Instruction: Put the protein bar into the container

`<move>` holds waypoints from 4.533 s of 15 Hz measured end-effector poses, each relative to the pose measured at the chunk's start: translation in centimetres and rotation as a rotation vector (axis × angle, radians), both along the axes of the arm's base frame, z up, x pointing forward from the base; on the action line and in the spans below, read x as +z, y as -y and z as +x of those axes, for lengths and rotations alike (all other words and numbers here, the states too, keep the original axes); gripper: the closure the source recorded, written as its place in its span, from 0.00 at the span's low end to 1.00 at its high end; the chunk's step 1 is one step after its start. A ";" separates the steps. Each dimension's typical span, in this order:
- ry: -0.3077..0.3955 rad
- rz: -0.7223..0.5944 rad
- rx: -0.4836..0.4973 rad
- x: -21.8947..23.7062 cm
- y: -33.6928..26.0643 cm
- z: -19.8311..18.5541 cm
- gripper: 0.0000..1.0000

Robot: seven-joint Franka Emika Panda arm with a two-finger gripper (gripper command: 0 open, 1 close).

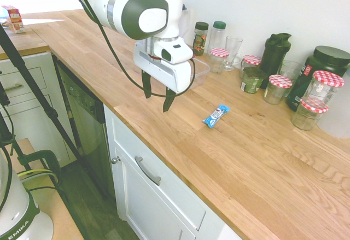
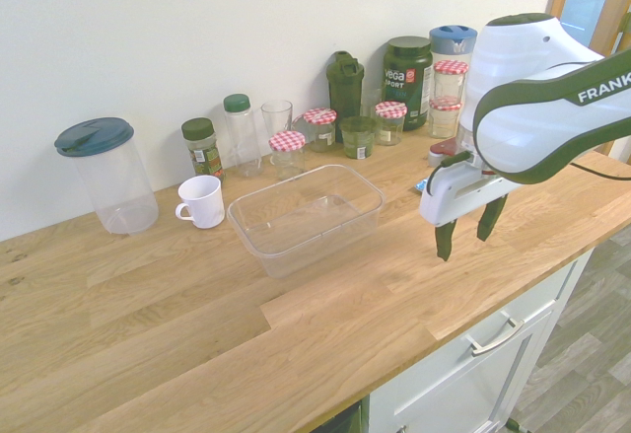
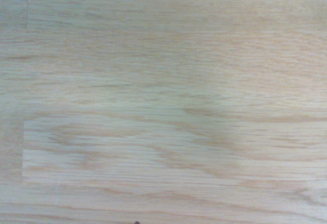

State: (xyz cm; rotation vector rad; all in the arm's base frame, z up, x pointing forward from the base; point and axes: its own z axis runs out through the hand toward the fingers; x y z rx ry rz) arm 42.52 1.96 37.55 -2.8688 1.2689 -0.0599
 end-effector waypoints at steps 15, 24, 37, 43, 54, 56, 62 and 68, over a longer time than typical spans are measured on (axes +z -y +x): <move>0.060 -0.021 0.026 -0.9 14.4 1.9 0.00; 0.074 -0.042 0.099 -1.0 12.8 6.9 0.00; 0.036 -0.055 0.133 -4.0 12.6 13.5 1.00; 0.037 -0.057 0.142 -4.0 12.1 13.8 1.00; 0.036 -0.059 0.144 -4.1 12.1 14.1 1.00; 0.035 -0.063 0.145 -4.1 12.2 14.2 1.00; 0.039 -0.072 0.130 -3.8 12.9 14.4 1.00; 0.105 -0.064 0.093 3.9 13.3 12.8 1.00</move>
